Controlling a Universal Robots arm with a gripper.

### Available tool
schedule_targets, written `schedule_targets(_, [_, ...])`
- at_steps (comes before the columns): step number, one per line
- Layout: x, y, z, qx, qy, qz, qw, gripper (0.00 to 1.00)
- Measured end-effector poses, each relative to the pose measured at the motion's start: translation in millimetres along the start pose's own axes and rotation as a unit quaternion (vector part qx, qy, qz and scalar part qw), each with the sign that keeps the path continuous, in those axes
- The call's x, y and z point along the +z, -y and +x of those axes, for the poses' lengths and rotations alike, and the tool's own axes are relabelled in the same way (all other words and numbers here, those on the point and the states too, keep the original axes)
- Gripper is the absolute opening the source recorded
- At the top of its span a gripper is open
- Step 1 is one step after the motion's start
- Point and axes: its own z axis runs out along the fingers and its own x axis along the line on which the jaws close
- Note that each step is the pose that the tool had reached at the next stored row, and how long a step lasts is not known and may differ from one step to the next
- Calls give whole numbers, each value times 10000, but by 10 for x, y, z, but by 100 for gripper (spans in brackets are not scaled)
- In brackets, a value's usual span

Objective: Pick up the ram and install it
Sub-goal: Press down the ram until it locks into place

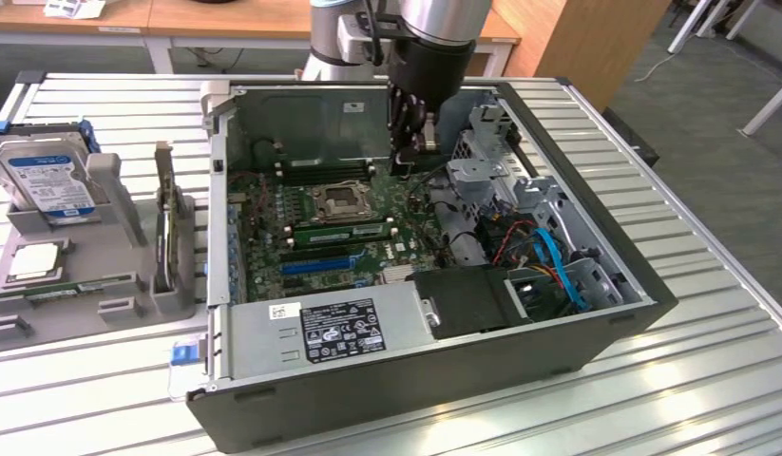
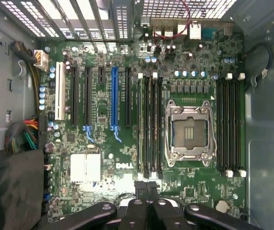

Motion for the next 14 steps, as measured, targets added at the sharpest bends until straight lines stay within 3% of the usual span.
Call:
schedule_targets(6, [20, 1, 0, 0, 0, 0, 10000, 10])
schedule_targets(14, [146, 7, 5, 0, 0, 1, 10000, 10])
